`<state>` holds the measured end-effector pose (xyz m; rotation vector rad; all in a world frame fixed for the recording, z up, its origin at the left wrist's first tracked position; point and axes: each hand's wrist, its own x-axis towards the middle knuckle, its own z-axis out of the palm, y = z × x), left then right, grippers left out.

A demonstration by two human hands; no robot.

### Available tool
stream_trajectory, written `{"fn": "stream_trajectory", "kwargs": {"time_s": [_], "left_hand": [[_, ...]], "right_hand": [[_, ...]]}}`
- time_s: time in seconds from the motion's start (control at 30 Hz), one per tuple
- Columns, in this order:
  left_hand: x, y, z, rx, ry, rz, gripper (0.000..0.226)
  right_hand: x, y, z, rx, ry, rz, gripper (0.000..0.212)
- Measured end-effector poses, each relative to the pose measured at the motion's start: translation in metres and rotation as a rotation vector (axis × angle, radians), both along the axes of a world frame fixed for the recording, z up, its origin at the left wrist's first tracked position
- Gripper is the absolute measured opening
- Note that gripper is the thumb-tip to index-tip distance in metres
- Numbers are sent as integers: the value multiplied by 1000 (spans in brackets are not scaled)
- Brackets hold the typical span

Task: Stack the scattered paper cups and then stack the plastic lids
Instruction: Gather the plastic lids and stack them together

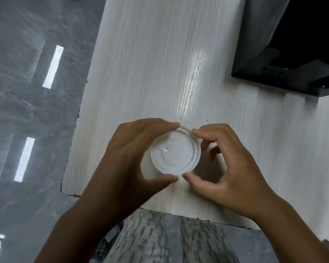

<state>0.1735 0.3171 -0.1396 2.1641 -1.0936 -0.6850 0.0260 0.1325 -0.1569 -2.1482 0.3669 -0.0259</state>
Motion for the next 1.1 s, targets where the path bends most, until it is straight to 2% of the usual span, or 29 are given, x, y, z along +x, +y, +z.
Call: {"fn": "stream_trajectory", "kwargs": {"time_s": [0.17, 0.3, 0.43, 0.6, 0.73, 1.1], "left_hand": [[2, -1, 6, 56, -62, -40, 92], [2, 1, 15, 104, -76, -82, 101], [-7, -17, 37, 46, -161, -107, 94], [-52, -74, 46, -67, -138, -164, 77], [-101, -133, 34, -55, -127, -245, 70], [-240, -271, 9, -31, -82, -515, 64]], "right_hand": [[-2, 3, -5, 37, 6, -18, 74], [-16, 1, -2, 126, 47, -65, 85], [-41, -13, 1, 136, 40, -147, 86], [-95, -51, 8, 41, -5, -261, 82], [-157, -90, 16, -109, -12, -345, 76], [-322, -184, 23, -275, 25, -544, 66]]}}
